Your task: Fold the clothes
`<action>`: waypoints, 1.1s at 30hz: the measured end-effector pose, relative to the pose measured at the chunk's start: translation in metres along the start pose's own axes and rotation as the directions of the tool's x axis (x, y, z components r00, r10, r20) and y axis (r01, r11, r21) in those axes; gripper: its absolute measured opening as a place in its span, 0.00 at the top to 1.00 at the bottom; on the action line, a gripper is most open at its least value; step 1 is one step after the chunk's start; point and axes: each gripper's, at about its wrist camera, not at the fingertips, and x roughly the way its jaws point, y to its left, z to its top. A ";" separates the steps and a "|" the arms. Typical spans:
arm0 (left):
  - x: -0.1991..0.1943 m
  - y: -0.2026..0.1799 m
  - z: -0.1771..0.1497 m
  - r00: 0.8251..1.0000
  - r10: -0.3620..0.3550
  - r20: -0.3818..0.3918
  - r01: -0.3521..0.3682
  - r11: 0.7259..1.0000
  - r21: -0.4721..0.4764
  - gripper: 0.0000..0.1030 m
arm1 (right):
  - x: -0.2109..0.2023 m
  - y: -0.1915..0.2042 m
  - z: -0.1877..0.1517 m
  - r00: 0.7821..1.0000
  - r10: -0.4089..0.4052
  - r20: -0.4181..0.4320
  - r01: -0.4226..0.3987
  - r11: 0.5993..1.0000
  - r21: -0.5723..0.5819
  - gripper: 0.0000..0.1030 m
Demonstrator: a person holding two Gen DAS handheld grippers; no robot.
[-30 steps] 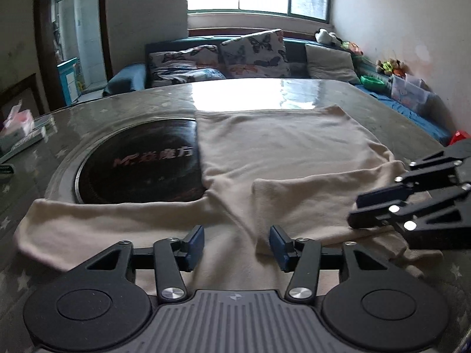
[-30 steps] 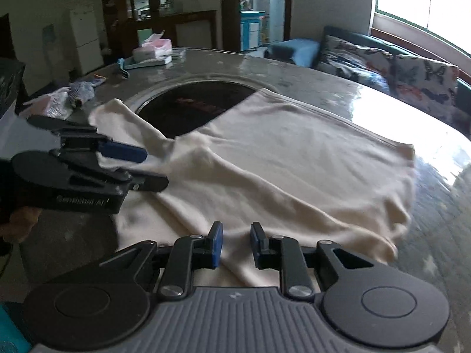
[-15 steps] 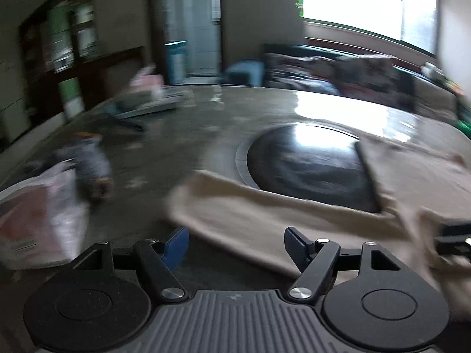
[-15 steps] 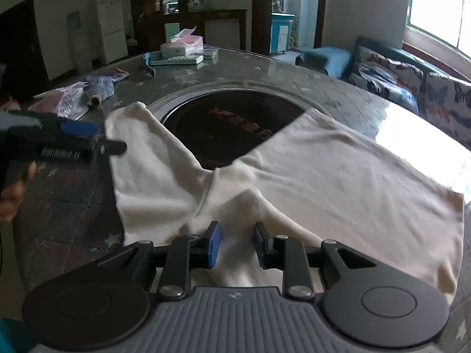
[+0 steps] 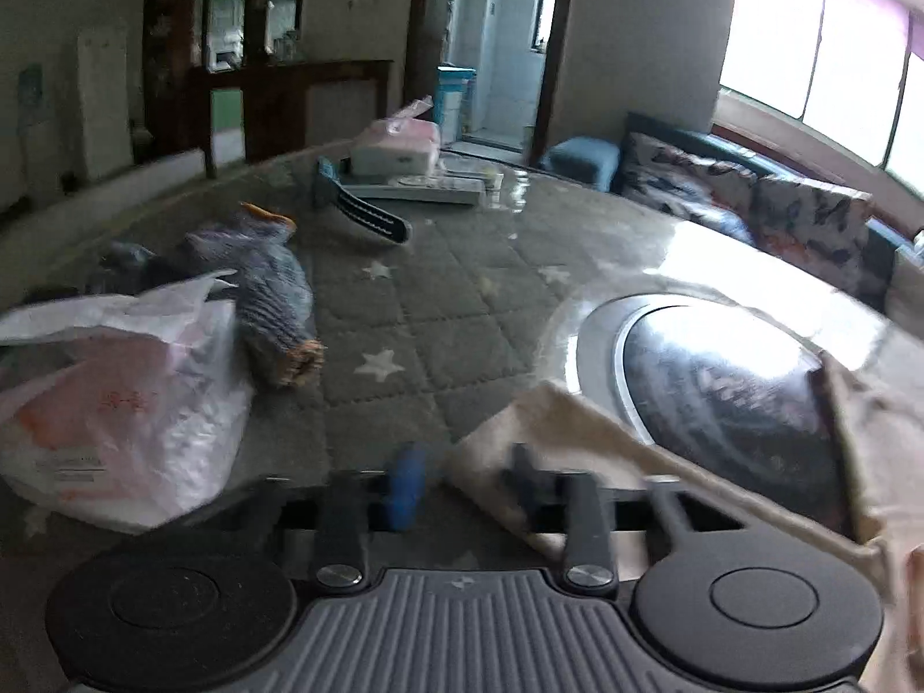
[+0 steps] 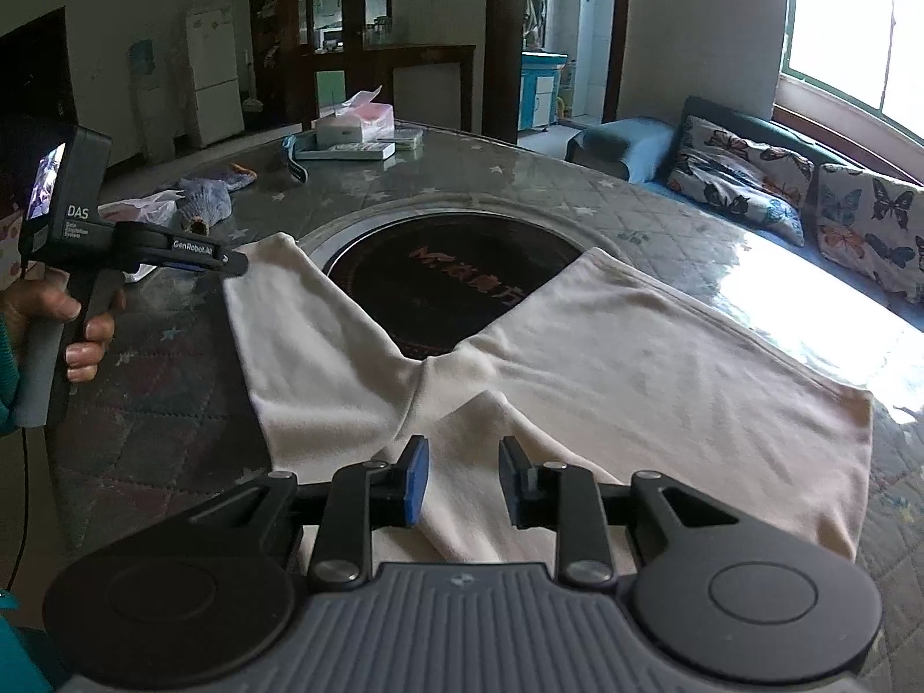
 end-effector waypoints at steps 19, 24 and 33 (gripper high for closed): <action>-0.110 -0.179 -0.005 0.755 -0.654 -0.047 0.644 0.727 0.239 0.94 | -0.058 -0.053 -0.044 0.990 -0.135 0.045 0.124 0.973 0.197 0.75; -0.122 -0.231 -0.032 0.666 -0.735 -0.126 0.736 0.620 0.273 0.94 | -0.068 -0.071 -0.062 0.982 -0.187 0.028 0.173 0.950 0.262 0.75; -0.117 -0.263 -0.072 0.617 -0.738 -0.273 0.783 0.538 0.313 0.53 | -0.083 -0.095 -0.084 0.969 -0.247 -0.011 0.237 0.912 0.335 0.75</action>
